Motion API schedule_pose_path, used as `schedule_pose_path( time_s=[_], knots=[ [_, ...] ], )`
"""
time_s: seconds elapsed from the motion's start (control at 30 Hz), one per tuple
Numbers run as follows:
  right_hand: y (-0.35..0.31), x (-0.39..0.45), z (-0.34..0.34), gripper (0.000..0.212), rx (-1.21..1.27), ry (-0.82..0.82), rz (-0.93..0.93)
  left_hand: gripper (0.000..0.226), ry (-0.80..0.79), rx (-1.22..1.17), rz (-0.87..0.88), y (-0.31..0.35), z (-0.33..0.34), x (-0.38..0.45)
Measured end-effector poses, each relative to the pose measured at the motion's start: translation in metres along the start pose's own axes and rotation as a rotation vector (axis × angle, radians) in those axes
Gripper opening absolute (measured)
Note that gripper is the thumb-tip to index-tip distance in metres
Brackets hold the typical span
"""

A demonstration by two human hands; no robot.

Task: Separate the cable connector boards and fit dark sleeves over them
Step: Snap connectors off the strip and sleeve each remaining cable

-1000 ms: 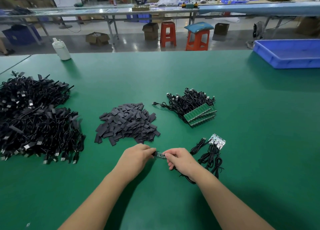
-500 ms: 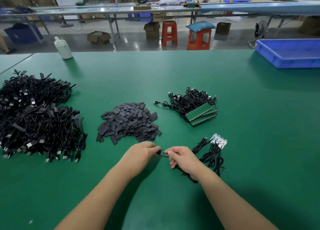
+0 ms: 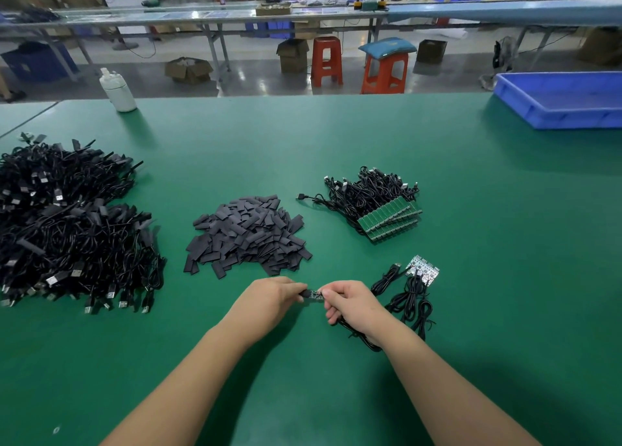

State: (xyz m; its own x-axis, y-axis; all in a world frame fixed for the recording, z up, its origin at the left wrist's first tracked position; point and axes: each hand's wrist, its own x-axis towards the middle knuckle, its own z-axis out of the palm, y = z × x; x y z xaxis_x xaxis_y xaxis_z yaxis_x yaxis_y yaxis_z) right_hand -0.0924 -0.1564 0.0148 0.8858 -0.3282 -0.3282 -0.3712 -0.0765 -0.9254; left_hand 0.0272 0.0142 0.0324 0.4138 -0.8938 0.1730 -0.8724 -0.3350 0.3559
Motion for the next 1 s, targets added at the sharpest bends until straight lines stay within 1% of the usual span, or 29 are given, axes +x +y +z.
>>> schedule_pose_path(
  time_s=[0.23, 0.43, 0.73, 1.0],
  knots=[
    [0.002, 0.002, 0.000, 0.018, -0.015, -0.011, 0.000, 0.026, -0.021, 0.113, -0.013, 0.006, 0.001, 0.001],
    [0.001, 0.002, 0.002, 0.014, -0.015, -0.016, -0.001, 0.028, -0.003, 0.054, -0.018, 0.009, 0.001, 0.000],
    [0.004, 0.005, 0.001, 0.016, 0.050, -0.003, 0.008, 0.025, 0.063, 0.100, 0.076, 0.006, -0.002, -0.003],
    [0.003, 0.005, 0.000, 0.016, 0.083, 0.003, 0.026, 0.022, 0.076, 0.025, -0.009, 0.014, 0.006, -0.002]
  ],
)
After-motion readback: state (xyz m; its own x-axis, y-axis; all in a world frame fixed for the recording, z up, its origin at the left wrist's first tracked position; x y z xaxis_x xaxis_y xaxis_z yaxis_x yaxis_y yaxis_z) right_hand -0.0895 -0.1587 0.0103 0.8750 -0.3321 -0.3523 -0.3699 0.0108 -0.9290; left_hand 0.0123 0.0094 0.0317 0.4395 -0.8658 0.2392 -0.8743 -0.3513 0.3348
